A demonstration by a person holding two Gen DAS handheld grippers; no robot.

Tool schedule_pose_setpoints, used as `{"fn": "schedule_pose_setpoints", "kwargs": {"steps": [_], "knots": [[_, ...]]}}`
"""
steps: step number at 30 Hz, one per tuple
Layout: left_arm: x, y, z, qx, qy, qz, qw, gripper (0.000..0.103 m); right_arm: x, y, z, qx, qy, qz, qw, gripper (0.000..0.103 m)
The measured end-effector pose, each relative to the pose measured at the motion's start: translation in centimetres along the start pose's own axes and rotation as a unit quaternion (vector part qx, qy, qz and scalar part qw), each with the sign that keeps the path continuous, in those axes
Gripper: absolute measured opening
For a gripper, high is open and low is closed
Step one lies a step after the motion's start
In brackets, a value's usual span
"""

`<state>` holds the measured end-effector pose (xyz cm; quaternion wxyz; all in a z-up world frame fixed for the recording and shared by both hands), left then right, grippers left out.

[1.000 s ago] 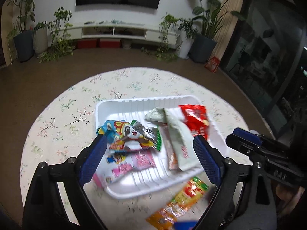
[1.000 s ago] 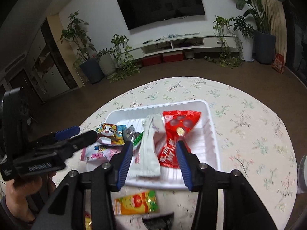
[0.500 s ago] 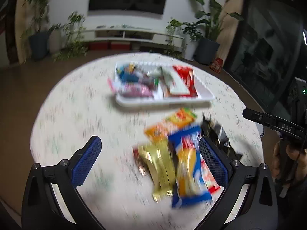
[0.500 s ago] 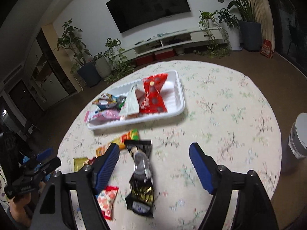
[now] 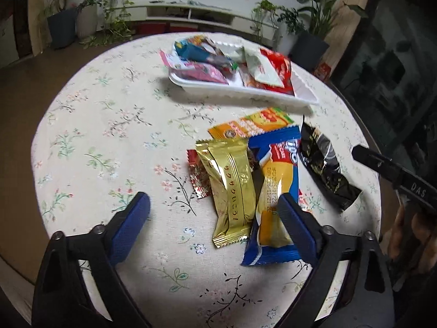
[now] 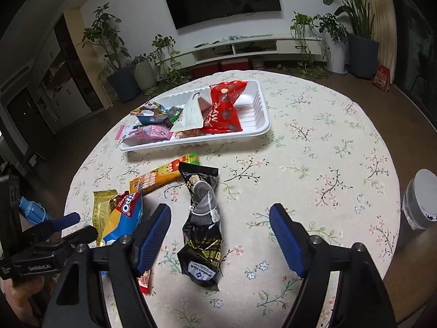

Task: Organize snacks
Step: 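Move both tools back over the remaining snack pile, then grasp the gold wafer bar with the left tool while the right tool grasps the black coffee bag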

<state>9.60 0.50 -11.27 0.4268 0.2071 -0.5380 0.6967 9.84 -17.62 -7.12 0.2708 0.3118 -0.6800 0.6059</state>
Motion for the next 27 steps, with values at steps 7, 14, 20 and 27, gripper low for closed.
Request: {"fn": "schedule_pose_setpoints", "kwargs": {"steps": [7, 14, 20, 27], "knots": [[-1.4, -0.5, -0.3, -0.003, -0.004, -0.019, 0.9998, 0.050, -0.5, 0.3, -0.8, 0.019, 0.002, -0.004, 1.000, 0.075], [-2.0, -1.0, 0.1, -0.004, 0.000, -0.024, 0.9997, 0.050, -0.7, 0.5, -1.3, 0.027, -0.001, -0.009, 1.000, 0.074], [-3.0, -1.2, 0.2, -0.008, -0.007, -0.036, 0.9993, 0.051, -0.9, 0.7, -1.5, 0.030, -0.002, -0.016, 0.999, 0.074], [-4.0, -1.4, 0.7, -0.017, -0.014, -0.047, 0.9986, 0.051, -1.4, 1.0, -1.9, 0.038, -0.004, -0.028, 0.999, 0.074]]}}
Point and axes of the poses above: each gripper's, at about its wrist camera, not at the fingertips, and x roughly against the way its jaws point, z to its right, y to its underside, the point moved 9 cm from there along -x, roughly the way its jaws point, and after that the axes turned 9 degrees about y, right-handed, at the moved point
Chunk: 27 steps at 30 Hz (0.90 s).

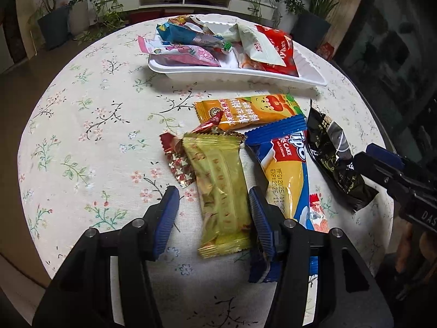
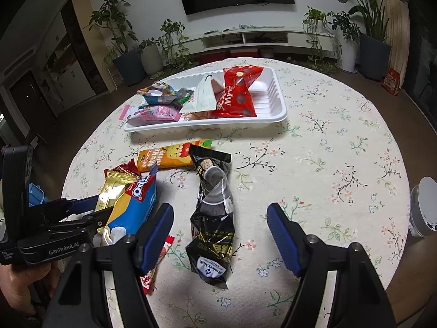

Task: Organize snacks
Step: 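Grasp the gold wafer bar with the left tool while the right tool grasps the black coffee bag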

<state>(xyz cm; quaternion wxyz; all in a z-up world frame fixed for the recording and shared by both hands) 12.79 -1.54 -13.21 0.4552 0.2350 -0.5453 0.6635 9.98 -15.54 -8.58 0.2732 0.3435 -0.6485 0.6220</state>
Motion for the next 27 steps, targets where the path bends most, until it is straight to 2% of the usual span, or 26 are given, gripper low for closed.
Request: {"fn": "schedule_pose_setpoints", "kwargs": {"steps": [4, 8, 11, 12, 18, 27], "knots": [[-0.4, -0.5, 0.1, 0.006, -0.005, -0.004, 1.0000, 0.051, 0.0, 0.1, -0.1, 0.002, -0.001, -0.002, 1.000, 0.074], [-0.7, -0.2, 0.7, -0.022, -0.017, -0.003, 0.9996, 0.049, -0.3, 0.1, -0.2, 0.007, -0.002, -0.007, 1.000, 0.070], [-0.5, 0.0, 0.5, -0.027, -0.021, 0.000, 0.9994, 0.032, -0.4, 0.2, -0.3, 0.008, -0.004, -0.010, 1.000, 0.068], [-0.5, 0.0, 0.4, -0.025, -0.019, 0.001, 0.9995, 0.030, -0.4, 0.3, -0.4, 0.010, -0.005, -0.010, 1.000, 0.066], [-0.3, 0.1, 0.4, -0.028, -0.010, 0.003, 0.9995, 0.029, -0.5, 0.4, -0.4, 0.015, 0.000, -0.012, 1.000, 0.058], [1.0, 0.9, 0.5, -0.020, 0.015, 0.009, 0.9997, 0.029, -0.4, 0.2, 0.1, 0.002, -0.006, -0.011, 1.000, 0.057]]}}
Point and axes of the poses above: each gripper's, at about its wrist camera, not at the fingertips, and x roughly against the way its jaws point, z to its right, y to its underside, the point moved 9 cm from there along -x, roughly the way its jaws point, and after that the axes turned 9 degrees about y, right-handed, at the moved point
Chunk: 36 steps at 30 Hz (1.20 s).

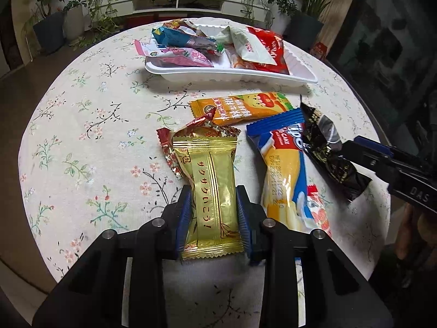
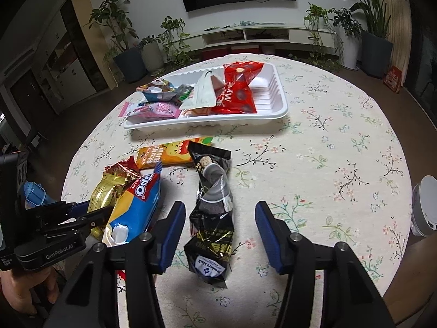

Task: Organize snacks
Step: 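Grasp the gold wafer bar with the left tool while the right tool grasps the black coffee bag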

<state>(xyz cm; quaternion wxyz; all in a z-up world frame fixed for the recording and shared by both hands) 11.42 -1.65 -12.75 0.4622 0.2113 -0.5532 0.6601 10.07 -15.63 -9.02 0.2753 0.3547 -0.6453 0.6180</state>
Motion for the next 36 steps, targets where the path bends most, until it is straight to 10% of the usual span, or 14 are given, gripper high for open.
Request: {"fn": "schedule_pose_setpoints", "kwargs": {"steps": [36], "knots": [[0.8, 0.8, -1.1, 0.027, 0.031, 0.020, 0.9990, 0.029, -2.9, 1.3, -1.3, 0.052, 0.029, -0.031, 0.998, 0.038]]}}
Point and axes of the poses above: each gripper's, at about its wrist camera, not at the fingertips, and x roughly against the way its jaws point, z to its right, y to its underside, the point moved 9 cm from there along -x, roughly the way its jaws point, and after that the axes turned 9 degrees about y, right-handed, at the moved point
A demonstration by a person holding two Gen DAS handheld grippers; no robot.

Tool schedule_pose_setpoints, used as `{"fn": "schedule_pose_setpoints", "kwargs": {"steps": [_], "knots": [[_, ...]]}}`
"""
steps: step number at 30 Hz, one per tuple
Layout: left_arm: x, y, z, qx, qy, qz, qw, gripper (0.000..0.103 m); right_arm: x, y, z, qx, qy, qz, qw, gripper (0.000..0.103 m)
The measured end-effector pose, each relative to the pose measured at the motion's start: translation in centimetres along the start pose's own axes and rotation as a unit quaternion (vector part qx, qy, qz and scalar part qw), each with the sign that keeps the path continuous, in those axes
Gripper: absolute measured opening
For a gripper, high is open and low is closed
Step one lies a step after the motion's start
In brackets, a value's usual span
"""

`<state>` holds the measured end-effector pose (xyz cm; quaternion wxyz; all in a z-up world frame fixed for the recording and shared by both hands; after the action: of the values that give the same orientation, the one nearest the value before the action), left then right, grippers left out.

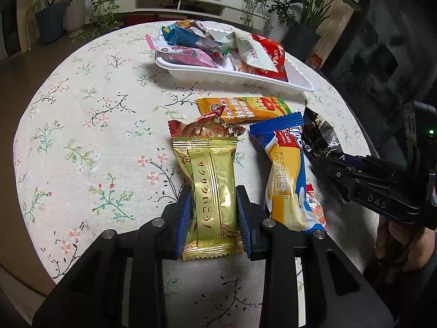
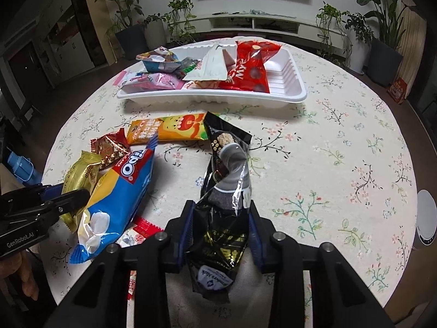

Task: Organize snacks
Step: 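Grasp the gold wafer bar with the left tool while the right tool grasps the black coffee bag, then carry the gold bar and black bag into the white tray and release both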

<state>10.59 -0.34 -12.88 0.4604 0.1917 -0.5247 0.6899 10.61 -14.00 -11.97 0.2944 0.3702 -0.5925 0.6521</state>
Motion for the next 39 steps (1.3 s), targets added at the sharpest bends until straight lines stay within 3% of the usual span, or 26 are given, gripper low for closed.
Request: {"fn": "schedule_pose_setpoints", "kwargs": {"steps": [13, 22, 25, 31, 39], "knots": [[0.3, -0.2, 0.0, -0.001, 0.003, 0.009, 1.0000, 0.029, 1.8, -0.9, 1.0, -0.031, -0.015, 0.025, 0.999, 0.038], [2.6, -2.9, 1.0, 0.006, 0.036, 0.038, 0.9986, 0.029, 4.7, -3.3, 3.5, -0.086, -0.028, 0.083, 0.992, 0.038], [3.0, -5.2, 1.1, -0.010, 0.031, 0.044, 0.9985, 0.029, 5.7, -4.9, 3.8, -0.088, -0.034, 0.103, 0.990, 0.038], [3.6, -13.2, 1.9, -0.042, 0.022, 0.072, 0.9963, 0.029, 6.0, -9.8, 4.4, -0.088, -0.042, 0.121, 0.988, 0.038], [-1.5, -21.6, 3.4, -0.054, 0.031, 0.057, 0.9964, 0.029, 2.1, -17.9, 2.0, -0.066, -0.071, 0.110, 0.989, 0.038]]}}
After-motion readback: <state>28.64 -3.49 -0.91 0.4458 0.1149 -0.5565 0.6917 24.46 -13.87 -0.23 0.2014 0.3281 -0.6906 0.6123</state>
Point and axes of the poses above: each gripper's, at about its wrist camera, not at the fingertips, and x roughly against the way its jaws point, z to its right, y to its underside, the point moved 9 cm from there along -x, roughly the way its jaws point, and after that the axes turned 9 degrees about y, right-handed, at the moved point
